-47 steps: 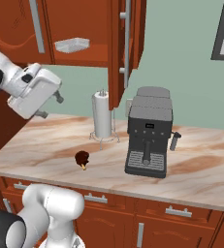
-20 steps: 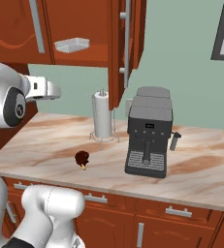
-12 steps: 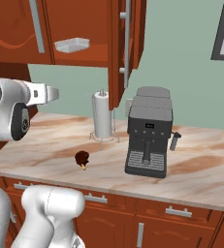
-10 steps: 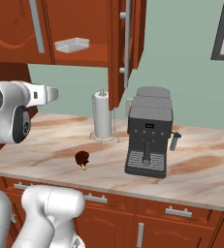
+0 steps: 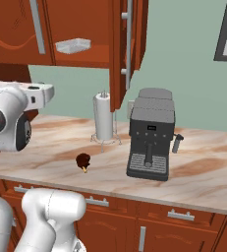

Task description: Retrieve the tupperware from the cabinet, then place the raw meat into the tupperware to avoid contamination.

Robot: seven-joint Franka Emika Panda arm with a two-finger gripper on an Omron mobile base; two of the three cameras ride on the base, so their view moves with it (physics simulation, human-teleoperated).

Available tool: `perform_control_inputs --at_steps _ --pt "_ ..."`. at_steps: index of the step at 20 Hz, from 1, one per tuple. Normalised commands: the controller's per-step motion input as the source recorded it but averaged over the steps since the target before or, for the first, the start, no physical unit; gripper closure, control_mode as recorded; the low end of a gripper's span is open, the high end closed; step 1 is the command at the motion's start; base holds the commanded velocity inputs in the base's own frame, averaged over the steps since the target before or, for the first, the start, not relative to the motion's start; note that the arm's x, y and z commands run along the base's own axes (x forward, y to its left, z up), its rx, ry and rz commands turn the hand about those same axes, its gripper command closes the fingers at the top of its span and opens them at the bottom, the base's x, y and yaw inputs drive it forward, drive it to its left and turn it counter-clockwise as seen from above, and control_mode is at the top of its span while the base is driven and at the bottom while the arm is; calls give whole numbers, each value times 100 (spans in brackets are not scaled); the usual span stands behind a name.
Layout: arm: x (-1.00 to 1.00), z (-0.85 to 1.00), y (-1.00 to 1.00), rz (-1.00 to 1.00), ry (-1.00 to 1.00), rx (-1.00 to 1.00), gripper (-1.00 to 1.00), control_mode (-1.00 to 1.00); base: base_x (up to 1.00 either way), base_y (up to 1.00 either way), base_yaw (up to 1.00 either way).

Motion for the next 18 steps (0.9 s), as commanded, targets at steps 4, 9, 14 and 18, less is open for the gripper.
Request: perform_control_inputs --at_steps 4,9,14,18 --pt "-11 32 9 0 -19 10 -100 -100 0 0 0" --pt "-10 39 1 0 -15 9 -100 -100 0 0 0" --pt "-7 41 0 0 -14 9 -100 -100 0 0 0" --pt "0 23 10 0 -9 1 -100 -100 0 0 0"
